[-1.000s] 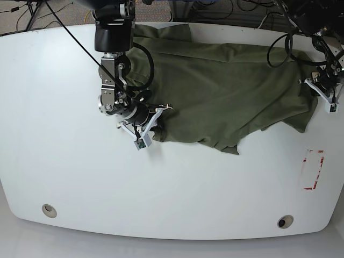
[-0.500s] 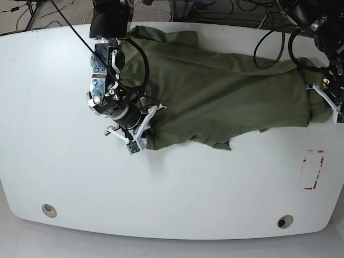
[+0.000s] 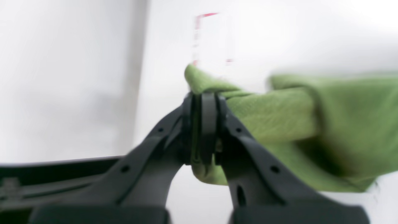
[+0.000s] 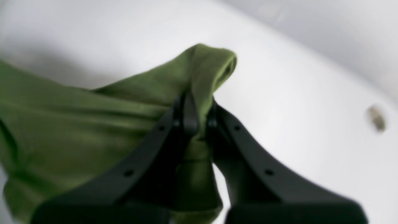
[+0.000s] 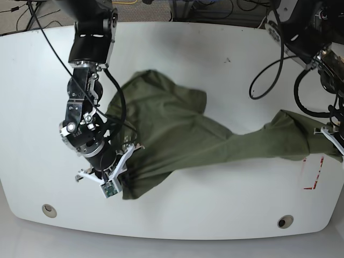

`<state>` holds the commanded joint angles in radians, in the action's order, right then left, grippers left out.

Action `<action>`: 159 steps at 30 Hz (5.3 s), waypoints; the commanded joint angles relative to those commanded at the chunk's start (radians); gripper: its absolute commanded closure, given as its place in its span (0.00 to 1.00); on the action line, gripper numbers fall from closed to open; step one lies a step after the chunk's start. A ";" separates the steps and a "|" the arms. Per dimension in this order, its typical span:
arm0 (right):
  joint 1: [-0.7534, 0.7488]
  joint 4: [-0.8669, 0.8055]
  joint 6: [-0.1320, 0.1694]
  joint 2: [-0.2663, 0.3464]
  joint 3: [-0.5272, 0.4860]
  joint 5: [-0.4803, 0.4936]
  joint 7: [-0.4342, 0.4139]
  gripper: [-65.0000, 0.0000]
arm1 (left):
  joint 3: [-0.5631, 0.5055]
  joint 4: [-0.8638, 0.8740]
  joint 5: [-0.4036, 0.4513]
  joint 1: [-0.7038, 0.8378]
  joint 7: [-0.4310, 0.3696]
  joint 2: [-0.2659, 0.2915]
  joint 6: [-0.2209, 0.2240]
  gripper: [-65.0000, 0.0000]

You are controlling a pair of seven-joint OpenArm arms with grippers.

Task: Layout the t-shirt on the table in an organized manner, then fold the t-shirt properly
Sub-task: 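Lift the t-shirt with both grippers and drag it across the table, then release the left gripper and regrasp the t-shirt edge lower down, then lift the t-shirt with both grippers and pull it toward the table edge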

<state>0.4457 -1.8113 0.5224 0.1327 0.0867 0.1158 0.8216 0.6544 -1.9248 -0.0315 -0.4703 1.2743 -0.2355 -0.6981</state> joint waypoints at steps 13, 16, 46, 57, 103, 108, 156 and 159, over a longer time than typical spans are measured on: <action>0.367 -0.100 0.100 0.155 0.009 -0.002 0.120 0.99 | -0.060 0.000 0.000 -0.334 0.122 -0.077 0.000 1.00; 0.361 -0.120 0.112 0.176 0.011 -0.002 0.127 0.99 | -0.077 -0.002 0.000 -0.330 0.122 -0.074 0.000 1.00; -0.520 -0.204 0.176 0.009 0.400 -0.002 0.089 0.99 | 0.106 -0.003 -0.008 0.405 0.063 0.021 0.000 1.00; -0.697 -0.204 0.176 -0.063 0.480 -0.002 0.083 0.99 | 0.169 0.002 -0.008 0.624 -0.043 0.023 0.000 1.00; -0.806 -0.206 0.176 -0.127 0.476 -0.002 0.083 1.00 | 0.161 0.005 -0.054 0.655 -0.041 0.026 0.000 0.38; -0.789 -0.203 0.176 -0.135 0.476 -0.002 0.083 1.00 | 0.121 0.044 -0.046 0.508 -0.041 0.074 0.000 0.38; -0.781 -0.204 0.176 -0.157 0.482 -0.002 0.083 1.00 | -0.048 0.624 -0.048 0.304 -0.201 0.071 0.000 1.00; -0.779 -0.204 0.176 -0.157 0.480 -0.002 0.083 1.00 | -0.054 0.611 -0.051 0.321 -0.201 0.075 0.000 1.00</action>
<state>-0.3337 -2.0154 0.6981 -0.0238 0.5669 0.1143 0.9045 0.6007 -1.3142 -0.0821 -0.1496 1.0733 -0.1603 -0.6981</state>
